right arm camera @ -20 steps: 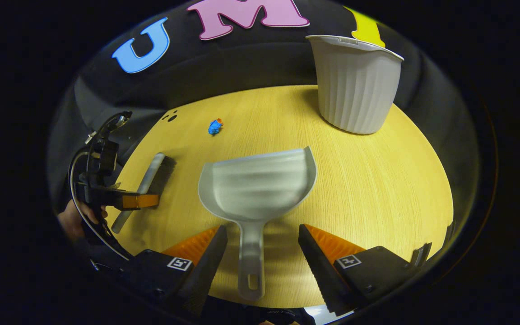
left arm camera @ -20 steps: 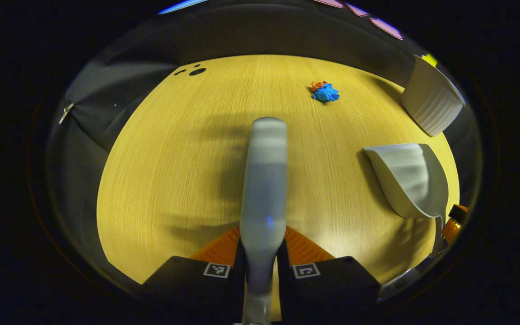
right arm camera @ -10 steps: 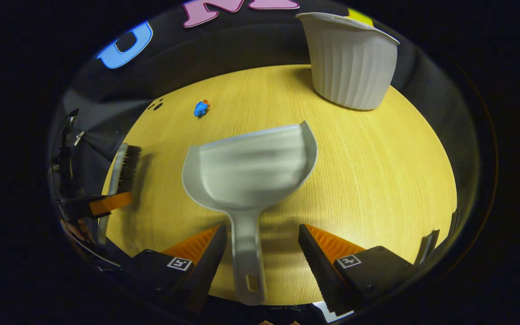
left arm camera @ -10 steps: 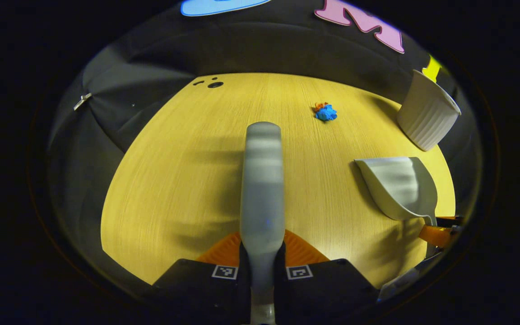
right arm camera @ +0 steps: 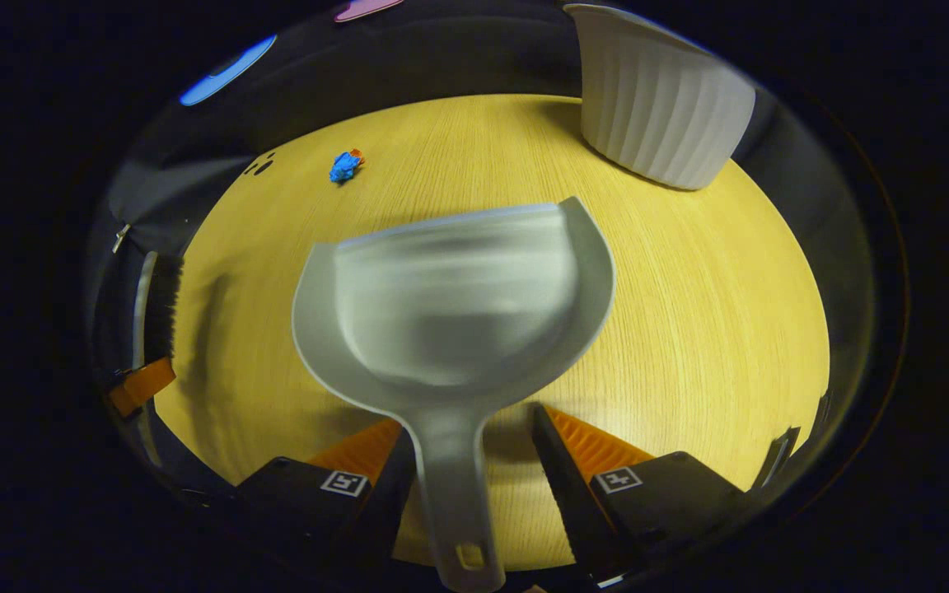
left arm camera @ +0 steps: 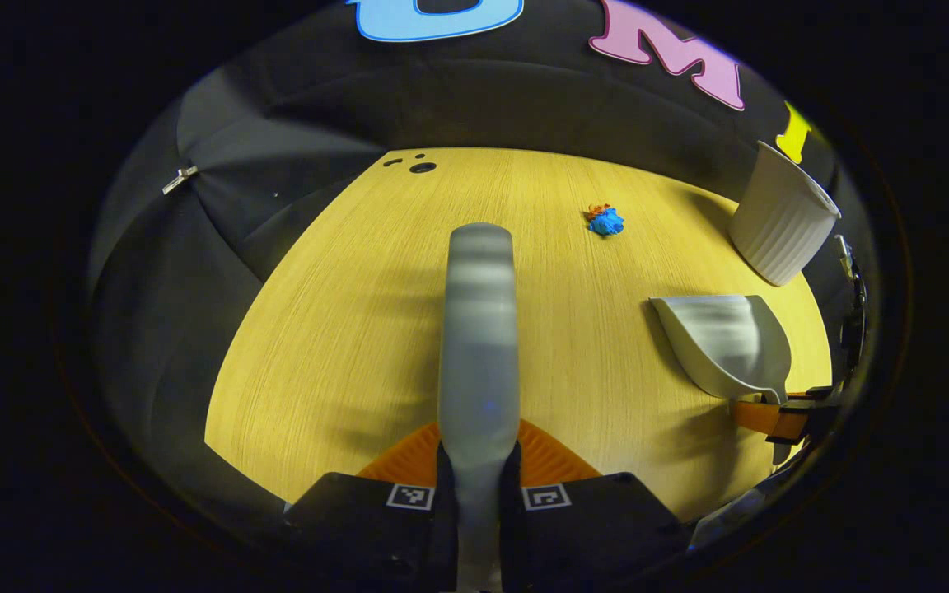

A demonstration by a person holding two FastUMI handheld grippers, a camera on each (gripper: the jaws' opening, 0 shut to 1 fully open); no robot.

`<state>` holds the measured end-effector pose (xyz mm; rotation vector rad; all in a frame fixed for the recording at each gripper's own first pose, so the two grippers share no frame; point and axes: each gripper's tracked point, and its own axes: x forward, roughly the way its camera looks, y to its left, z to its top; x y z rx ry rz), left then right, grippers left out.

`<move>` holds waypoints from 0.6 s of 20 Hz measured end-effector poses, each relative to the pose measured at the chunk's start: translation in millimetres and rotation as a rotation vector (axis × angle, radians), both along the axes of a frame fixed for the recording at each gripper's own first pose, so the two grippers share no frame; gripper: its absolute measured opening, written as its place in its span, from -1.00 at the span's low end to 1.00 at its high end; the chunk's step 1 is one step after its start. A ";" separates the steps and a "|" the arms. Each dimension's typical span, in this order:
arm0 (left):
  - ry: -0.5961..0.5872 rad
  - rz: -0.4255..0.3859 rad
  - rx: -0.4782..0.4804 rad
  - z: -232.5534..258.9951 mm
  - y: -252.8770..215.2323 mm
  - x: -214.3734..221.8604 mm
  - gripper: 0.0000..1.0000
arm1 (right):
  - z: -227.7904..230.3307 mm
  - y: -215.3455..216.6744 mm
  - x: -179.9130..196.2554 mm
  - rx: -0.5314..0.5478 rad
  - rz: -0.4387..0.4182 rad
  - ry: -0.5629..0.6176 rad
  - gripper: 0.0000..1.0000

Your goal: Pick up the small broom and dustpan from the desktop, sweep the trash into the dustpan with the broom, and then empty the trash into the garbage bin.

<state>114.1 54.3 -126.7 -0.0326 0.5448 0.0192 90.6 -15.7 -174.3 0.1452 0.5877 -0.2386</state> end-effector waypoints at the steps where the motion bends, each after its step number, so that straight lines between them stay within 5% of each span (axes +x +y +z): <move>1: -0.002 0.003 -0.001 0.6 -0.2 -0.2 -0.51 | 2.2 -0.7 2.0 -0.011 -0.004 -0.006 0.52; 5: 0.002 0.017 -0.007 1.7 0.7 1.8 -0.51 | 2.4 1.7 4.5 0.004 0.041 0.001 -0.17; 8: 0.008 0.020 -0.025 1.5 -1.8 10.5 -0.51 | 2.1 7.2 4.7 0.047 0.102 0.002 -0.31; 12: 0.016 -0.084 0.042 13.0 -13.2 36.8 -0.51 | 1.7 -0.6 -1.8 0.041 0.167 0.037 -0.31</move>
